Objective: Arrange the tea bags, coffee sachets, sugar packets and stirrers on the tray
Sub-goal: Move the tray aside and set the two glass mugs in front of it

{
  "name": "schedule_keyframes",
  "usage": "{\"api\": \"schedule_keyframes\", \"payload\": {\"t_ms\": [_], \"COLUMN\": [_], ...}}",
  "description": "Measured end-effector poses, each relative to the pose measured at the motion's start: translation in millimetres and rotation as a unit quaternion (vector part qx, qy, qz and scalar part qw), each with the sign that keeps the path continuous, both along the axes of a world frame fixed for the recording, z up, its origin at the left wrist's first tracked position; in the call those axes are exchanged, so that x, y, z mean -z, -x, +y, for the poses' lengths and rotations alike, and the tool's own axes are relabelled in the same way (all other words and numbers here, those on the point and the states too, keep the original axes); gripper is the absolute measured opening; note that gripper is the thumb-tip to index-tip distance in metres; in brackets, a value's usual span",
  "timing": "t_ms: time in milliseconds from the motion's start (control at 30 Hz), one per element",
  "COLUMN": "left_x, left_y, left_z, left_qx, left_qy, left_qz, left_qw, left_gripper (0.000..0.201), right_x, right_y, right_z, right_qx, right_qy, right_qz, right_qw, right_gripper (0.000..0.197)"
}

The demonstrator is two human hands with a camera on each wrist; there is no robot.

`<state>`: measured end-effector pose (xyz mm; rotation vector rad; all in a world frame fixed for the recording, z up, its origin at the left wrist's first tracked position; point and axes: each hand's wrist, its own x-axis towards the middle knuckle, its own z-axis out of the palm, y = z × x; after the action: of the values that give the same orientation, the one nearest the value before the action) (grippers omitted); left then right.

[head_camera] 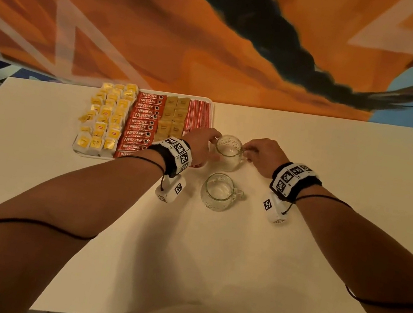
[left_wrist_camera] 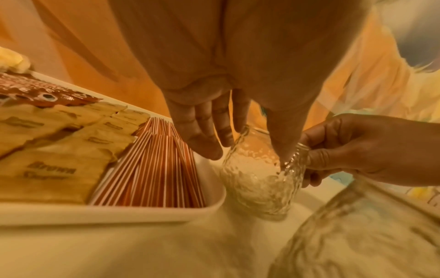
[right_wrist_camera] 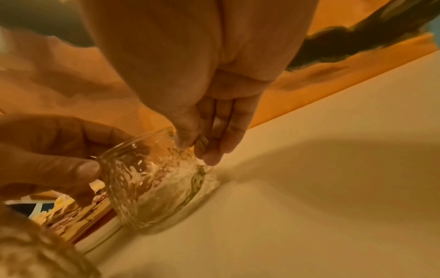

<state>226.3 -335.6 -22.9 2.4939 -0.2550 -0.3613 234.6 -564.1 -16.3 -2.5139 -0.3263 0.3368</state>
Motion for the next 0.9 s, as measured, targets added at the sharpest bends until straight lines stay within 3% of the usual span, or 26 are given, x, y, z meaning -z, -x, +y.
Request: {"api": "schedule_keyframes", "payload": {"t_ms": [267, 433, 633, 900], "left_x": [4, 4, 9, 10], "left_y": [2, 5, 10, -17], "left_z": [0, 7, 5, 1], "left_qx": [-0.007, -0.027, -0.031, -0.054], "left_qy": [0.006, 0.034, 0.078, 0.080], "left_qz": [0.007, 0.001, 0.013, 0.007], "left_qw": [1.000, 0.999, 0.996, 0.995], "left_gripper": [0.063, 0.063, 0.062, 0.050], "right_x": [10, 12, 22, 23], "right_y": [4, 14, 31, 2], "right_z": [-3, -8, -5, 10], "right_qx": [-0.001, 0.053, 0.043, 0.054], "right_qy": [0.007, -0.044, -0.077, -0.082], "right_qz": [-0.007, -0.015, -0.025, -0.015], "right_qw": [1.000, 0.998, 0.996, 0.995], "right_gripper": [0.024, 0.032, 0.038, 0.047]}}
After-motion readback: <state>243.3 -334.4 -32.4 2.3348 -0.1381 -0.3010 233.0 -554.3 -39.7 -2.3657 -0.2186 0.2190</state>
